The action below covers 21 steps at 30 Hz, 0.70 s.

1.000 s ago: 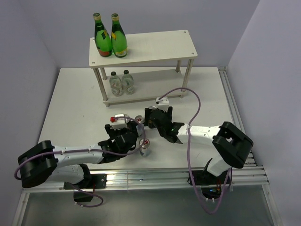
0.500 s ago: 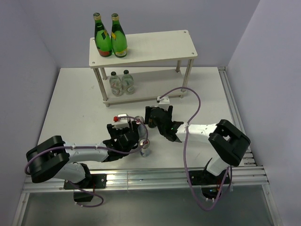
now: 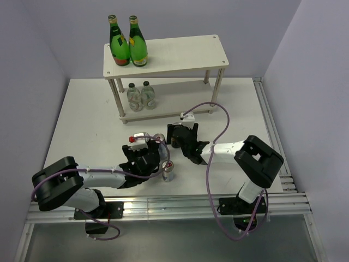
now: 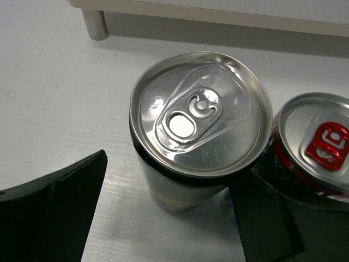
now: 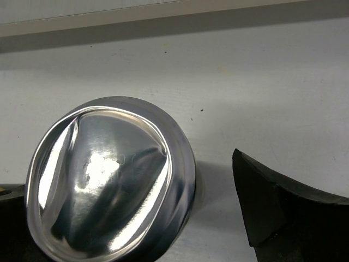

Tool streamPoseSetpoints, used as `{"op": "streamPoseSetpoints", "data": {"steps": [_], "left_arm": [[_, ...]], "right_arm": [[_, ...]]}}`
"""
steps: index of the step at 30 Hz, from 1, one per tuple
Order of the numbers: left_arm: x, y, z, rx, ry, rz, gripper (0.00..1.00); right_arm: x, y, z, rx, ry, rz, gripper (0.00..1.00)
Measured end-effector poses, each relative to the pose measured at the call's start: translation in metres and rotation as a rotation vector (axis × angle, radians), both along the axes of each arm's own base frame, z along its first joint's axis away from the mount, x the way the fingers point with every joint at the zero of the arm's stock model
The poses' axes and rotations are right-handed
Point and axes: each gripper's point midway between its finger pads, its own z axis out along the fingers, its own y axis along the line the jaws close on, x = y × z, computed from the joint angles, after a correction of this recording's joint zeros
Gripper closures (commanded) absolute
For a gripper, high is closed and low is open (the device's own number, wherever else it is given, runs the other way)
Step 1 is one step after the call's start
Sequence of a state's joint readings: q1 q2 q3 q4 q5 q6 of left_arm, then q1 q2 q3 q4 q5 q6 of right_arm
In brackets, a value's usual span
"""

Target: Place and organize the beverage onto the shelf

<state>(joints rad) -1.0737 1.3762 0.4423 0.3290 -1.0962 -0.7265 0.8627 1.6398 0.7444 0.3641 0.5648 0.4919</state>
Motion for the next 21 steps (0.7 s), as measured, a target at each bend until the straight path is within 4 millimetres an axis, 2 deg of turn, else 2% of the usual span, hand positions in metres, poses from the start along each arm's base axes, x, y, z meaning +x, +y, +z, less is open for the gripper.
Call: {"op": "streamPoseSetpoints", "data": {"steps": [3, 7, 9, 12, 13, 15, 16, 18, 19, 21], "left_arm": [[0.002, 0.002, 0.0, -0.011, -0.006, 0.007, 0.05], [0.005, 0.002, -0.004, -0.014, -0.01, 0.019, 0.05], [0.006, 0.002, -0.006, -0.012, -0.01, 0.023, 0.05], [0.008, 0.002, -0.009, -0.007, -0.01, 0.025, 0.05], [0.008, 0.002, -0.009, -0.008, -0.012, 0.028, 0.05], [0.01, 0.002, -0.01, -0.01, -0.016, 0.033, 0.06], [0.011, 0.003, -0.01, -0.012, -0.017, 0.035, 0.07], [0.013, 0.002, -0.01, -0.016, -0.023, 0.04, 0.14], [0.014, 0.003, -0.011, -0.015, -0.025, 0.042, 0.25], [0.017, 0.002, -0.011, -0.019, -0.032, 0.047, 0.36]], "right_arm": [[0.002, 0.001, 0.001, 0.003, -0.011, -0.001, 0.12], [0.004, 0.001, 0.005, 0.013, -0.033, -0.009, 0.34], [0.006, 0.0, 0.006, 0.014, -0.044, -0.016, 0.38], [0.008, 0.0, 0.006, 0.018, -0.054, -0.023, 0.5], [0.009, 0.0, 0.006, 0.018, -0.058, -0.026, 0.62], [0.01, 0.001, 0.006, 0.021, -0.063, -0.029, 0.79], [0.01, 0.001, 0.006, 0.022, -0.065, -0.031, 1.0], [0.011, 0.0, 0.006, 0.023, -0.069, -0.036, 1.0], [0.011, 0.0, 0.006, 0.022, -0.07, -0.038, 1.0], [0.011, 0.0, 0.006, 0.023, -0.07, -0.042, 1.0]]}}
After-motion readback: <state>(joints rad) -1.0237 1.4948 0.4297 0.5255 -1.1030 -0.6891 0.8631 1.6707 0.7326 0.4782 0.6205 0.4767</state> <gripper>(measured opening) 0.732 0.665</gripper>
